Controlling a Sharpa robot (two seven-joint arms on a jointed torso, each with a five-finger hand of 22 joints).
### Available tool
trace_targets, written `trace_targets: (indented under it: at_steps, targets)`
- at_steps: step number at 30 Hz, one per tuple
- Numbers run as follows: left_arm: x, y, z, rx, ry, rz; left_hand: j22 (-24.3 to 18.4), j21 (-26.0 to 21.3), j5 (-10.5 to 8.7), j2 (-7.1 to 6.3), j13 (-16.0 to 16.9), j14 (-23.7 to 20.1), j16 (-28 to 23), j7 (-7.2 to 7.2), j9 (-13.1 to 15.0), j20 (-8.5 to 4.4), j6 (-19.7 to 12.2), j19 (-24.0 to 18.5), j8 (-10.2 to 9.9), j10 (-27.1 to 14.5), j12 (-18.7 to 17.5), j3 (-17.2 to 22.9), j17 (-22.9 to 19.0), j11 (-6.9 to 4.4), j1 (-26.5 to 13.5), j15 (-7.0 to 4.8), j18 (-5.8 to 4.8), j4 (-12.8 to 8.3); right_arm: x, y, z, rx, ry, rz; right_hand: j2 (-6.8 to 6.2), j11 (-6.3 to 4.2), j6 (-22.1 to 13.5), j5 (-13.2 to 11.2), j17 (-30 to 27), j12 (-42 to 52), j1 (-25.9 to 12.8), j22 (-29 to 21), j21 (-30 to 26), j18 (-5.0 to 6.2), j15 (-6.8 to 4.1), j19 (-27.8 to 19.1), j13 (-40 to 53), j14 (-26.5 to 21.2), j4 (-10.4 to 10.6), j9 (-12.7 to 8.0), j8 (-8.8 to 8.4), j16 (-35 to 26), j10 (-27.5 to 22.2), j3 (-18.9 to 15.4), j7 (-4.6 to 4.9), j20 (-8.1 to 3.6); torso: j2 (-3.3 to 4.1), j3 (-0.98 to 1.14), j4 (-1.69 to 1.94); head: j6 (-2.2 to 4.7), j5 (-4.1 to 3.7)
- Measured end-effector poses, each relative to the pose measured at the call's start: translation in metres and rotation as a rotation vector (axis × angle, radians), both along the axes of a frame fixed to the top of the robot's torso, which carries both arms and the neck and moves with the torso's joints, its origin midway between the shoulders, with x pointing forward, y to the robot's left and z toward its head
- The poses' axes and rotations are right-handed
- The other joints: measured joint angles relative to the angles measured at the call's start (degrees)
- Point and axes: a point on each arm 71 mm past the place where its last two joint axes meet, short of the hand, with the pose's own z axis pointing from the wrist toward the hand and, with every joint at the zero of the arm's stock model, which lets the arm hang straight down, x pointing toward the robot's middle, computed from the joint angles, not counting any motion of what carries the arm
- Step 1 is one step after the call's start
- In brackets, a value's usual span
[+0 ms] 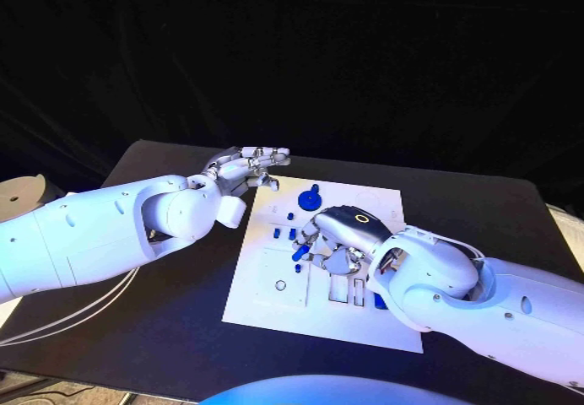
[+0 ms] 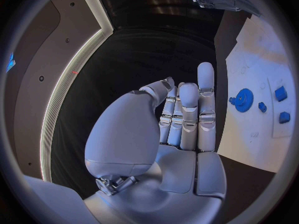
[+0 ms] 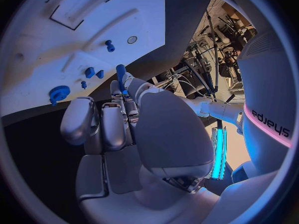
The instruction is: Assemble the parts on the task board
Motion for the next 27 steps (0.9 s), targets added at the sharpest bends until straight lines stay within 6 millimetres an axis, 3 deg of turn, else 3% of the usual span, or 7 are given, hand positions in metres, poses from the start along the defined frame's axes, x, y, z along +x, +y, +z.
trace_targets:
  at_steps: [11,27]
  targets:
    - [0.0,-0.003,0.0,-0.003,0.0,-0.007,0.0,0.0,0.0,0.0,0.0,0.0,0.0,0.0,0.0,0.0,0.0,0.0,0.0,0.0,0.0,0.0,0.0,0.0,0.0,0.01,0.0,0.0,-0.006,0.027,-0.025,-0.026,0.054,0.067,-0.07,0.0,-0.2,0.2,0.0,-0.5,0.1,0.0,0.0,0.0,0.0,0.0,0.0,0.0,-0.1,0.1,-0.32,0.2,0.0,0.1,0.17,0.0,0.1,0.0,-0.12,-0.23,0.65]
    - [0.0,-0.005,0.0,-0.004,0.0,-0.01,0.0,0.0,0.0,0.0,0.0,0.0,0.0,0.0,0.0,0.0,0.0,0.0,0.0,0.0,0.0,0.0,0.0,0.0,0.0,0.01,0.0,0.0,-0.006,0.034,-0.038,-0.083,0.077,0.102,-0.14,0.0,-0.2,0.1,0.0,-1.1,0.1,0.0,0.0,0.0,0.01,0.0,0.0,0.0,-0.6,0.0,-0.53,0.2,0.0,1.0,0.15,0.0,0.03,0.14,-0.13,-0.65,0.92]
